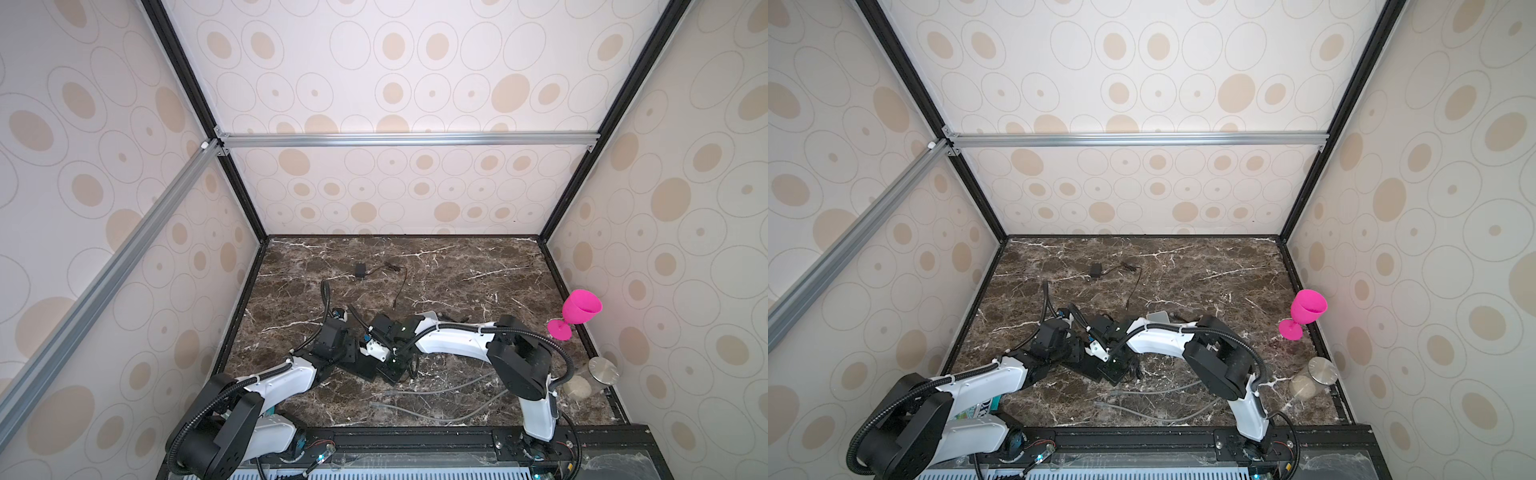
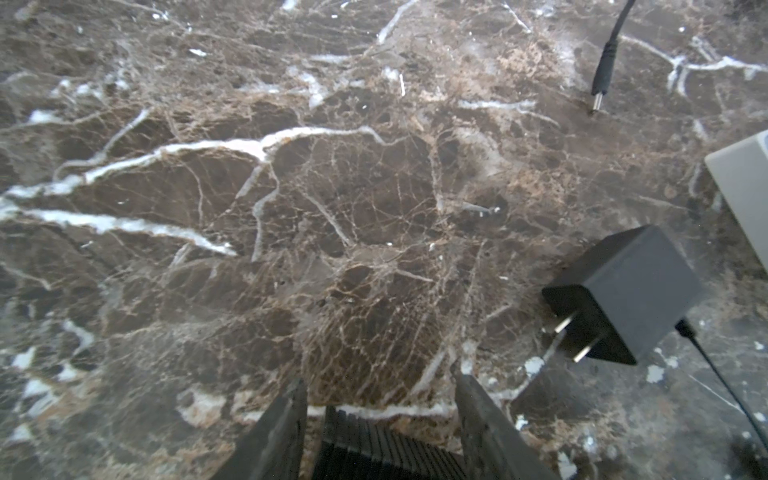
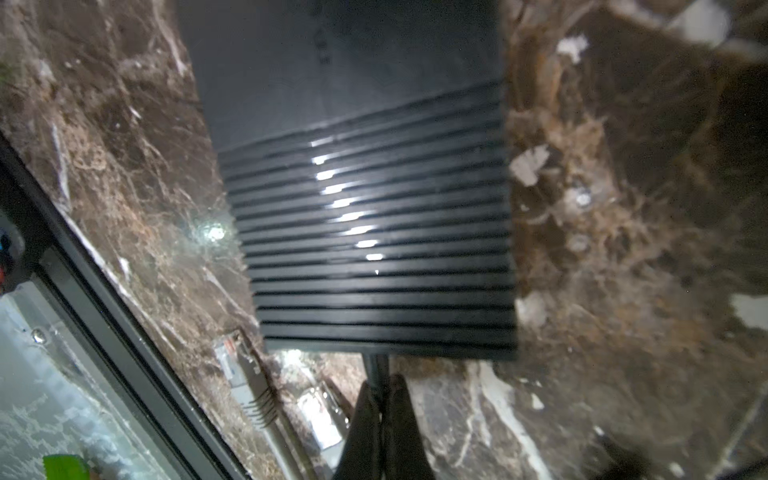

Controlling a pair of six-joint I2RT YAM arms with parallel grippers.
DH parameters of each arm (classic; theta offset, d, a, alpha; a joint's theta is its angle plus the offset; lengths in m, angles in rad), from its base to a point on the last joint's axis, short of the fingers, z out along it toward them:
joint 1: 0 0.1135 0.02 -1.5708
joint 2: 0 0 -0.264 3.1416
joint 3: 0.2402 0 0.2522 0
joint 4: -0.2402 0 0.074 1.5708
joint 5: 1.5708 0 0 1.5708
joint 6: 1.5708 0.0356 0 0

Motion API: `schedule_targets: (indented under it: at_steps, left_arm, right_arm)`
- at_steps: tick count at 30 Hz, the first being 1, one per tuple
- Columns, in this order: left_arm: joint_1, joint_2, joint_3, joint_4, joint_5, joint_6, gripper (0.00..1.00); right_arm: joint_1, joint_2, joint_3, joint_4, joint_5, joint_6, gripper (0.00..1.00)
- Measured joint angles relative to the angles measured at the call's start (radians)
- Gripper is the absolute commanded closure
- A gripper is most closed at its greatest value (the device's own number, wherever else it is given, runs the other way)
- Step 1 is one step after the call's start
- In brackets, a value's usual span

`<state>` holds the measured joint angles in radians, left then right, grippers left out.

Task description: Insert the plug into the switch port

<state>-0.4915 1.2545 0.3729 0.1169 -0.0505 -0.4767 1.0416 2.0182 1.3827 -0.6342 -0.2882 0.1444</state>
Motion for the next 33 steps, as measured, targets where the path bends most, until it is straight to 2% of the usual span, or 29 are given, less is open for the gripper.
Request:
schedule_targets:
  at_steps: [11,14,18,25,33]
  left_arm:
    - [-0.003,-0.030,-0.003,-0.016,-0.004,0.001,0.42]
    - [-0.010,-0.056,-0.011,-0.036,0.000,0.001,0.37]
    - [-0.023,-0.103,-0.022,-0.068,-0.008,-0.003,0.34]
    - [-0.039,-0.206,-0.037,-0.093,-0.034,-0.018,0.32]
    - [-0.040,-0.299,-0.038,-0.103,-0.074,-0.039,0.32]
  right_arm:
    - [-0.003,-0.016,-0.022,0.025,0.016,0.005,1.00]
    - [-0.008,-0.035,-0.045,0.039,0.060,-0.036,0.99]
    - [-0.021,-0.043,-0.052,0.048,0.123,-0.090,0.93]
    - [-0.034,-0.126,-0.154,0.131,0.234,-0.109,0.66]
    - [-0.043,-0.305,-0.280,0.152,0.312,-0.119,0.62]
